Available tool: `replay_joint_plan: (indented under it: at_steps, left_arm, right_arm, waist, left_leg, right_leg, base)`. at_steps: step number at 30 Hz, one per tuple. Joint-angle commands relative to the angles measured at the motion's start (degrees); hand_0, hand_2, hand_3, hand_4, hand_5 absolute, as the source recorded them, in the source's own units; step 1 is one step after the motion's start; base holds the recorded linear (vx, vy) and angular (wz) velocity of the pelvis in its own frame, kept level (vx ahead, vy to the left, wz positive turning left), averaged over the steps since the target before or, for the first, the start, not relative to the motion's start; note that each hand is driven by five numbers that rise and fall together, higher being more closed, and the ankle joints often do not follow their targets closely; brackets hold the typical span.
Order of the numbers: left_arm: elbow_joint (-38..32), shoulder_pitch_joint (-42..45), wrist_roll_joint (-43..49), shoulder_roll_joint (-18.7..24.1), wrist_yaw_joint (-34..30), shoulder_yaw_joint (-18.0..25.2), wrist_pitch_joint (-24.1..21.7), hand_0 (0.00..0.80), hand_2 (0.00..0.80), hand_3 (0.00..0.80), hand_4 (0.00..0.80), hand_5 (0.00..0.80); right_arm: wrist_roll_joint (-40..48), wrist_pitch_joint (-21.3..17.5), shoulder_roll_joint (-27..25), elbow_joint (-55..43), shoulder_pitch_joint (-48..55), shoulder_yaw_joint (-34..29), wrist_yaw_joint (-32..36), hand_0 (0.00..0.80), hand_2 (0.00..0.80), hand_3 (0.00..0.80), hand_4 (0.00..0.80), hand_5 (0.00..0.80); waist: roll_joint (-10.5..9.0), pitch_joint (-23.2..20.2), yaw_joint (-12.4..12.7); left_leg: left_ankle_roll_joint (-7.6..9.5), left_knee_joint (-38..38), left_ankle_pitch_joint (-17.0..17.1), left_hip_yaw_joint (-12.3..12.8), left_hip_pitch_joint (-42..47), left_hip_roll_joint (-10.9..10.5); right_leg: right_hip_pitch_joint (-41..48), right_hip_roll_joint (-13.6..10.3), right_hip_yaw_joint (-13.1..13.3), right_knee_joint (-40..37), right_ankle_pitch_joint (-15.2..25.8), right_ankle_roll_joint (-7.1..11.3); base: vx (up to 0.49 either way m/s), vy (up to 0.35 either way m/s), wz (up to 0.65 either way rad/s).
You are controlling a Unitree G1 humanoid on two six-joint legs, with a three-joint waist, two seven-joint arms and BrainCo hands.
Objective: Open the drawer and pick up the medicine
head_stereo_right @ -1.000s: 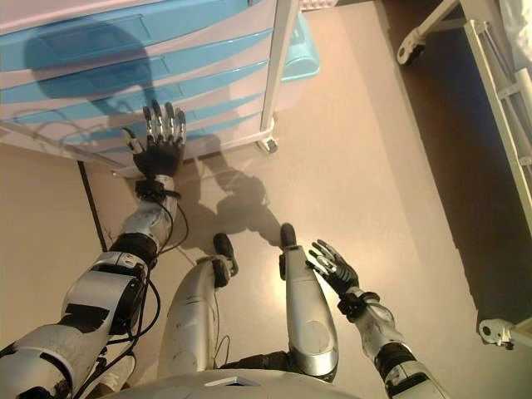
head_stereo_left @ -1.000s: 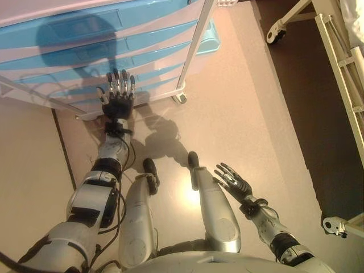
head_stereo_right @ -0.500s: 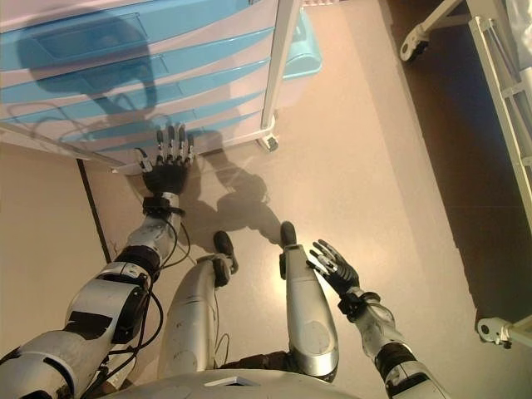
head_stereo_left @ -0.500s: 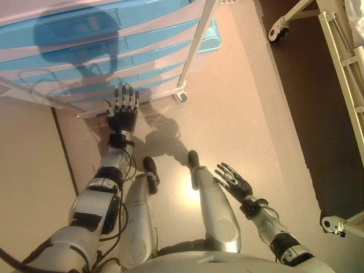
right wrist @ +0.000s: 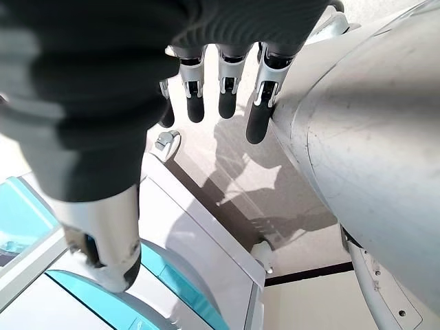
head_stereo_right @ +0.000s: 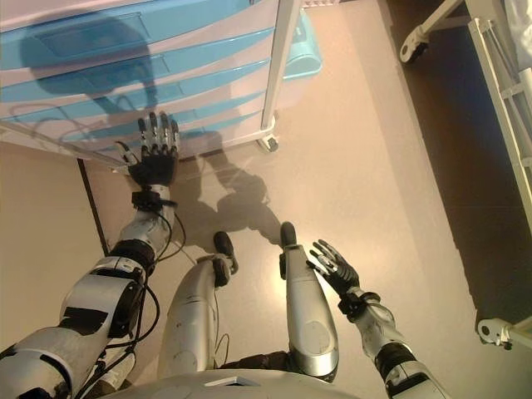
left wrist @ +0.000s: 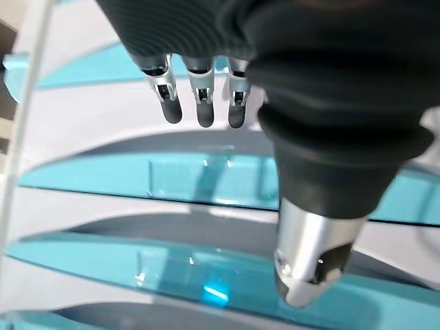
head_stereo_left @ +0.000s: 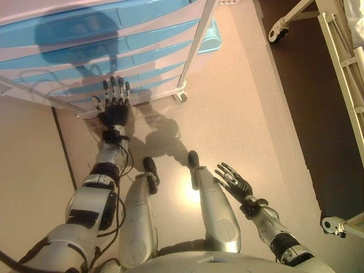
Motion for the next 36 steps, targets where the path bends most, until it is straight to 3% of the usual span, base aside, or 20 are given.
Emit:
replay_joint_plan:
  at_steps: [1,20,34,35,36]
  left_arm:
    - [-4.1,-1.8,-1.7,1.6,-2.5,2.1,-0.9,0.0,0.0,0.0,0.0,0.0]
    - [-4.5,-7.6,-2.1,4.7,-0.1,0.6,-3.2,0.0,0.0,0.0,0.0,0.0]
    - [-9.3,-9.8,-2.1,5.1,-9.4,-0.6,-6.4,0.0,0.0,0.0,0.0,0.0]
    - [-9.7,-10.1,-2.1,5.2,-9.9,-0.8,-6.5,0.317,0.317,0.317,0.317,0.317]
    - [-10.0,-10.3,-2.1,5.1,-10.3,-1.0,-6.8,0.8,0.8,0.8,0.8,0.8]
  right_arm:
    - [-1.1,1.9,-0.4,-1.2,5.1,5.1,0.9,0.0,0.0,0.0,0.0,0.0]
    - [-0.3,0.8,-1.7,0.6,5.0,5.2,2.3,0.0,0.0,0.0,0.0,0.0]
    - [-0.3,-0.1,-2.5,1.0,5.1,5.0,2.8,0.0,0.0,0.0,0.0,0.0]
    - [-0.1,-0.2,-2.6,1.2,5.1,5.0,3.1,0.0,0.0,0.0,0.0,0.0]
    - [-0.2,-0.2,-2.7,1.2,5.0,4.9,3.0,0.0,0.0,0.0,0.0,0.0]
  waist:
    - [1.54,-0.4,-0.1]
    - [2.13,-0.4,-1.0]
    - [2.51,-0.4,-1.1]
    - [2.28,-0.4,-1.2]
    - [2.3,-0.4,-1.2]
  left_leg:
    - [0.83,-5.4,-4.1,-2.2,3.2,-3.5]
    - [0.7,-4.9,-4.5,-1.5,2.9,-3.5]
    - [0.48,-5.4,-4.2,-1.6,3.2,-3.8]
    - [0.61,-5.7,-2.5,-0.9,2.3,-3.8]
    - [0.55,-5.7,-2.5,-0.9,2.4,-3.8]
  right_leg:
    - [-2.4,2.3,-0.7,-0.7,2.0,-1.7]
    - [-3.0,2.1,-0.4,-0.4,2.1,-1.92]
    - [-2.9,2.0,-0.5,-0.9,2.1,-2.39]
    - [-3.5,1.7,-0.8,-1.6,3.7,-2.75]
    - [-3.3,1.7,-0.8,-1.7,3.7,-2.79]
  base:
    - [0.0,0.0,0.0]
    - [0.0,0.0,0.0]
    - [-0.007,-0.001,0.0]
    - [-0.097,-0.017,0.01]
    - [-0.097,-0.018,0.02]
